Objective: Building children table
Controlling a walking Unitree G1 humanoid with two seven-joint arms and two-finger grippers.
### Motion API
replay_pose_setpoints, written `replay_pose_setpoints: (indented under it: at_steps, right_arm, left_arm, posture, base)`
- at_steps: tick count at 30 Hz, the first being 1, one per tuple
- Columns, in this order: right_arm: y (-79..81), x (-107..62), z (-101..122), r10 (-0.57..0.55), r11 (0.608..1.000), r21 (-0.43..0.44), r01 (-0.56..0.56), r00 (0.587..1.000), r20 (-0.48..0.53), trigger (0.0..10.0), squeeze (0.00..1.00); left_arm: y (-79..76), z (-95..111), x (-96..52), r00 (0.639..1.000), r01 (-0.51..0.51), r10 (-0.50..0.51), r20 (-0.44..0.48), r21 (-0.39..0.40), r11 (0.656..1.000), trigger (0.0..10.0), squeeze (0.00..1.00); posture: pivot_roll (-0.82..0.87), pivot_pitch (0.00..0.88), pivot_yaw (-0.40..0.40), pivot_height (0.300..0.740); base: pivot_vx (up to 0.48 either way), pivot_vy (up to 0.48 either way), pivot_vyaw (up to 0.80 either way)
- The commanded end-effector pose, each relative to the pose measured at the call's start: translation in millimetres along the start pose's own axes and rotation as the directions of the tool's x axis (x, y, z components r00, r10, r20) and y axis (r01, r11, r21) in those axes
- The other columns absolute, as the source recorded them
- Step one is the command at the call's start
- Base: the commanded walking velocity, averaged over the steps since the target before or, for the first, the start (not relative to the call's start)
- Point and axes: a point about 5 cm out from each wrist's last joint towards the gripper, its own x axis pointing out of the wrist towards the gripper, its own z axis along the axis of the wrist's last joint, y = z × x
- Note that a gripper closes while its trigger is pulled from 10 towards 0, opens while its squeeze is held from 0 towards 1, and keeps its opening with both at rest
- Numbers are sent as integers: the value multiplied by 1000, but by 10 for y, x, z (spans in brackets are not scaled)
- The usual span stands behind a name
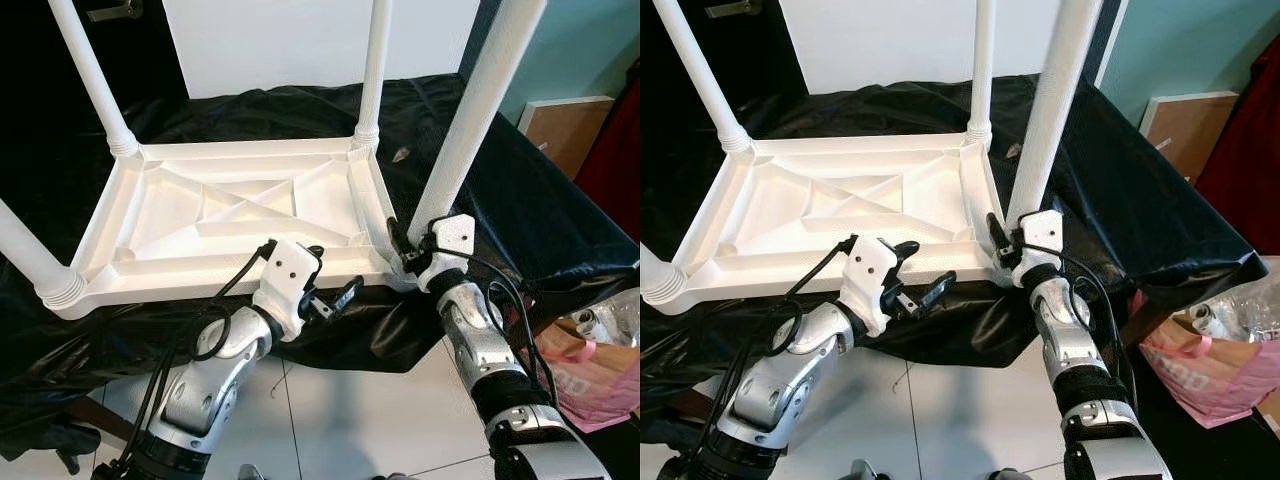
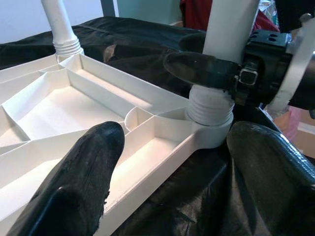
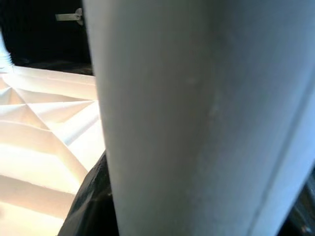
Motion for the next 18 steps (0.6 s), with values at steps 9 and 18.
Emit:
replay_pose_setpoints:
  at_steps: [9, 18]
  right_arm:
    - [48, -188, -317, 43, 999, 7, -42, 991, -125, 10000, 0]
    - [63, -157, -359, 52, 998, 42, -47, 989, -135, 10000, 0]
  left_arm:
    - [-53, 23, -1, 998, 60, -60, -1, -1, 998, 10000, 0]
    - [-53, 30, 1, 998, 57, -57, -1, -3, 998, 10000, 0]
  posture:
    - [8, 99, -23, 740]
    - [11, 99, -22, 740]
  base:
    - [0, 0, 0]
    - [0, 0, 0]
